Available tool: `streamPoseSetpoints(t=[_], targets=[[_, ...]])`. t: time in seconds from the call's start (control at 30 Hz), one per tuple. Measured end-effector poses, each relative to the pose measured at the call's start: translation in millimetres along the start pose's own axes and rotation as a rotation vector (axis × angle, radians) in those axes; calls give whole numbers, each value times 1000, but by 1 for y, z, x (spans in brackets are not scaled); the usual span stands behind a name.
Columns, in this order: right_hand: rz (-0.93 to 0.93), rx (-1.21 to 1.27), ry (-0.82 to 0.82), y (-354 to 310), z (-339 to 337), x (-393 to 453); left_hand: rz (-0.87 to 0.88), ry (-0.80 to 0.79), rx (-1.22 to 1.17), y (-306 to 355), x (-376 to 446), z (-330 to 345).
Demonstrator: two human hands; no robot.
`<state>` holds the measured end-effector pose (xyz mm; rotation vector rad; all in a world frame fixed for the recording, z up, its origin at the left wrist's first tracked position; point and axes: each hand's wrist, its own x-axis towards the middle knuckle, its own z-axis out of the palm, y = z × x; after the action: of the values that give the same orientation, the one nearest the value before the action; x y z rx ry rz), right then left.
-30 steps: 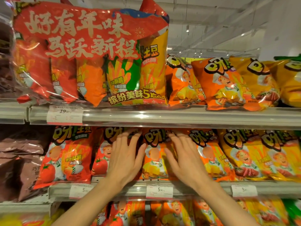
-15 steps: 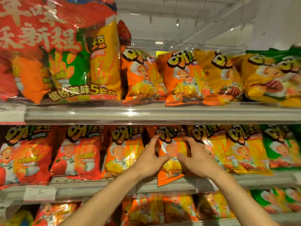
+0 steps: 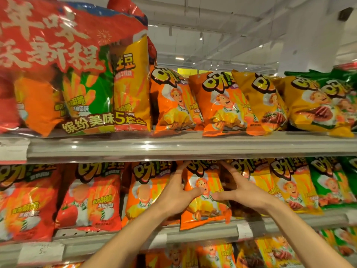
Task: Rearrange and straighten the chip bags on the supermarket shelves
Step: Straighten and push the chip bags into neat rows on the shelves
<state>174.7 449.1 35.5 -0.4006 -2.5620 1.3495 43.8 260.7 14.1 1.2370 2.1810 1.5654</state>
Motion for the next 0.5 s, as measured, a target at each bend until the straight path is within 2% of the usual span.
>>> streamPoseSetpoints(t=[0.27,0.5], targets=[[-66,75,-64,0,18,5,35,-5,-18,-12,-5,-20],[-115,-72,-72,2,17,15,-23,-54,219,5,-13,-31]])
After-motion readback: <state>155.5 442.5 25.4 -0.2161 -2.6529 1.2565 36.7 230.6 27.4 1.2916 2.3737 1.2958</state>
